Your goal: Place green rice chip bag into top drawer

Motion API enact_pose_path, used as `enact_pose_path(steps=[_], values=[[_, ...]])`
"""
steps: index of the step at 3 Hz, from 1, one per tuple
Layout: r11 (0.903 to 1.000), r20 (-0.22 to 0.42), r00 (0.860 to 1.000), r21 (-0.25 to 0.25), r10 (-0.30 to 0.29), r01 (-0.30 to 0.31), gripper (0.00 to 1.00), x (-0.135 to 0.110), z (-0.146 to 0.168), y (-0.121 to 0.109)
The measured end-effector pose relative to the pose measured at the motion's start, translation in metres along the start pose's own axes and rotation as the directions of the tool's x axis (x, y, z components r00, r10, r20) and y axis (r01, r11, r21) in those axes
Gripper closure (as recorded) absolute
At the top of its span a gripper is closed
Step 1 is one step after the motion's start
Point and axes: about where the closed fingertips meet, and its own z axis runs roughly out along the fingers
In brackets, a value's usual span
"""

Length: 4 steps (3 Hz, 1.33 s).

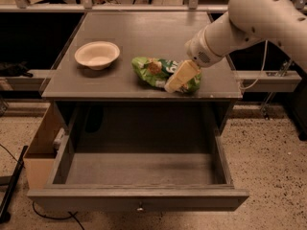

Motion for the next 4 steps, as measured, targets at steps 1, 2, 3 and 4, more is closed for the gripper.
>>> enact_pose_path(steps=[1,2,3,4], values=[[0.9997,-0.006,1.000,-0.012,0.022,-0.022,0.00,0.005,0.017,0.003],[0.9976,-0.015,0.998,-0.036,0.058,-0.058,0.00,0.007,0.035,0.018],[0.9973,-0.017,0.998,-0.039,0.062,-0.063,0.18,0.008,0.037,0.019],[0.9973,-0.017,0.998,-0.039,0.062,-0.063,0.41,0.008,0.037,0.019]])
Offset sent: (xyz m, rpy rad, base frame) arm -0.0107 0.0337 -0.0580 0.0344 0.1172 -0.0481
